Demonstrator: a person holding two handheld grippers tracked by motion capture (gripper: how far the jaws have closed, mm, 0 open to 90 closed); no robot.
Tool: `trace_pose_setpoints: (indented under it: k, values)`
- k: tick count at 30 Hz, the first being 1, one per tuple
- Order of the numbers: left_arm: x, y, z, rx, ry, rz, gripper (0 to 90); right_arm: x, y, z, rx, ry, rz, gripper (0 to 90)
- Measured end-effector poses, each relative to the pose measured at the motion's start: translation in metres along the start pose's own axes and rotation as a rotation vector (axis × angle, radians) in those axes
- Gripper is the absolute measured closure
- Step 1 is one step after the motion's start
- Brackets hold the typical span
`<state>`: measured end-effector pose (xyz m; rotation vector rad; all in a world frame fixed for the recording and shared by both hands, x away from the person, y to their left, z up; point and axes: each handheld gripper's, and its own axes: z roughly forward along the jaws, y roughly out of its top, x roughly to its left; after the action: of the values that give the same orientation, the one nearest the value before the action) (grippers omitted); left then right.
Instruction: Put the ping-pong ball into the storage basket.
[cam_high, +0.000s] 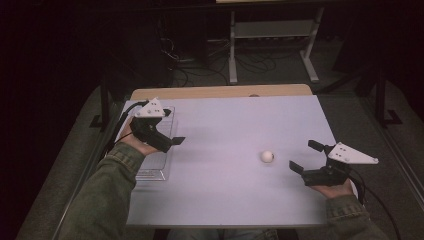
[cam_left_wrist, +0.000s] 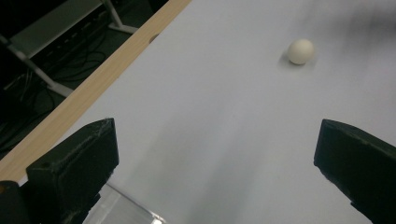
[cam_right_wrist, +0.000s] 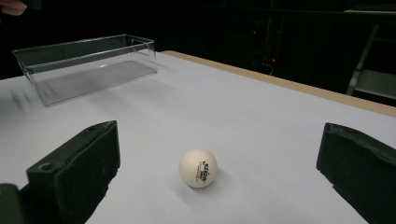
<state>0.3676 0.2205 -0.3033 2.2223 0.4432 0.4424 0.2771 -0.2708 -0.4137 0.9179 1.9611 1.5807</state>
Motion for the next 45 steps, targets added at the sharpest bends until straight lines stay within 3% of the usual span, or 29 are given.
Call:
trace_pose_setpoints:
  k: [13, 27, 45]
  values:
    - [0.0, 0.021, 0.018, 0.015, -0.046, 0.027, 0.0, 0.0, -0.001, -0.001, 0.011, -0.001, 0.004, 0.0]
    - [-0.007, 0.046, 0.039, 0.038, -0.095, 0.085, 0.0, -0.002, -0.002, -0.002, 0.009, -0.012, 0.01, 0.0]
    - [-0.009, 0.061, 0.065, 0.062, -0.146, 0.114, 0.0, -0.004, -0.004, -0.001, 0.024, -0.02, 0.018, 0.0]
